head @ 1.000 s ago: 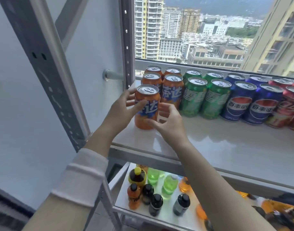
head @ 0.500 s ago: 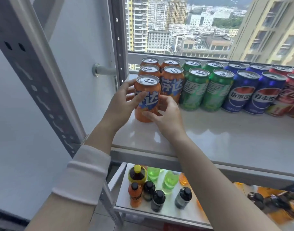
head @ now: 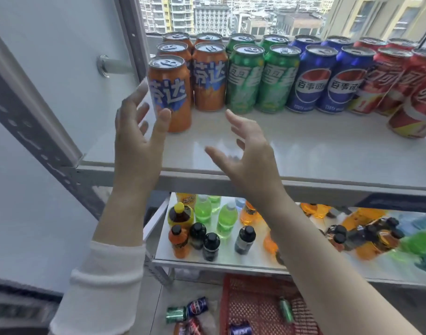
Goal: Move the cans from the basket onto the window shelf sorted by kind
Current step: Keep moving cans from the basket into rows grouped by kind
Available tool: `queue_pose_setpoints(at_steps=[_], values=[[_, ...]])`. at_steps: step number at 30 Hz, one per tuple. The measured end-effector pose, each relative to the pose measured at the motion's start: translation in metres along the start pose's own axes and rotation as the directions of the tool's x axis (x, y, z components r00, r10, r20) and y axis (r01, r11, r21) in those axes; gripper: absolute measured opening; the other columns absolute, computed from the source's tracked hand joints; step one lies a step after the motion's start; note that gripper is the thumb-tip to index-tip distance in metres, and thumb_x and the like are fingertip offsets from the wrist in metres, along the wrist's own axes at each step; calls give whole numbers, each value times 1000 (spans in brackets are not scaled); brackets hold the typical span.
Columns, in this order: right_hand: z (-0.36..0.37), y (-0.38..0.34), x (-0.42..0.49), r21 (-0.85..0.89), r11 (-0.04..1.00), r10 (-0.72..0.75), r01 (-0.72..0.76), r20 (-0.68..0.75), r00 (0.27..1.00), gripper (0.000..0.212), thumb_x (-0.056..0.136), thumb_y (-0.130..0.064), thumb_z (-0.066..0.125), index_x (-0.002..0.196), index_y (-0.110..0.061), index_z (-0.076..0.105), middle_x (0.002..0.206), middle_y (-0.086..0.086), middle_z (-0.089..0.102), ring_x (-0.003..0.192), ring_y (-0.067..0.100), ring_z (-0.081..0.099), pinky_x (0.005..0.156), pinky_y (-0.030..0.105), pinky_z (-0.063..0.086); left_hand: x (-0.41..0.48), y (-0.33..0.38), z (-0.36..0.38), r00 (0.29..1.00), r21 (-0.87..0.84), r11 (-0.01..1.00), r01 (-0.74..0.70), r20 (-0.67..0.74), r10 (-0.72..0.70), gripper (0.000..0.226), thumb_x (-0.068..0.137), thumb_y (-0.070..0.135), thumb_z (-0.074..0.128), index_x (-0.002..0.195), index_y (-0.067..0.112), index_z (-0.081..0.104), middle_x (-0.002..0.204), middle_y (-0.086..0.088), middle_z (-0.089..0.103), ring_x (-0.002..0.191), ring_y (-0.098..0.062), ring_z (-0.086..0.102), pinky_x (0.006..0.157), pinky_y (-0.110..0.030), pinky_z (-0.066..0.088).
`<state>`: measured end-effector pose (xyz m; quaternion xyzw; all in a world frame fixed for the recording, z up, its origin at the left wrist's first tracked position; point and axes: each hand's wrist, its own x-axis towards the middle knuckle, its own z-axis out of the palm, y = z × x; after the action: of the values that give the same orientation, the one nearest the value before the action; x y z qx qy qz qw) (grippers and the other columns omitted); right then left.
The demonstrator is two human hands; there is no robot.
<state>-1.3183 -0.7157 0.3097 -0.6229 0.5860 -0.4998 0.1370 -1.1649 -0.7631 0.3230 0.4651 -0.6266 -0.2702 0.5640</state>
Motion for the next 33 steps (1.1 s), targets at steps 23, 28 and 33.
queue_pose_setpoints(at_steps=[23, 28, 33], values=[[-126, 274, -386, -302, 807, 583, -507, 271, 766, 51, 79, -21, 72, 124, -10, 54, 121, 3, 54, 115, 11, 49, 97, 9, 29, -419, -114, 160, 691, 454, 821, 346, 469, -550, 32, 90, 17, 56, 121, 20, 53, 113, 14, 49, 105, 0, 46, 95, -17, 37], [-85, 359, -455, -408, 635, 773, -656, 360, 523, 67, 79, -36, 70, 136, -13, 41, 133, 1, 45, 126, 14, 41, 100, 20, 30, -472, -205, 193, 478, 564, 700, 438, 513, -713, 32, 91, 23, 55, 123, 22, 50, 118, 11, 49, 110, -3, 46, 93, -18, 36], [-23, 499, -513, -410, 454, 881, -791, 340, 329, 81, 73, -49, 71, 137, -10, 40, 135, 5, 47, 128, 21, 43, 107, 35, 35, -543, -342, 240, 182, 519, 328, 789, 313, -932, 28, 91, 24, 56, 116, 13, 54, 112, 3, 58, 105, -12, 54, 90, -26, 42]])
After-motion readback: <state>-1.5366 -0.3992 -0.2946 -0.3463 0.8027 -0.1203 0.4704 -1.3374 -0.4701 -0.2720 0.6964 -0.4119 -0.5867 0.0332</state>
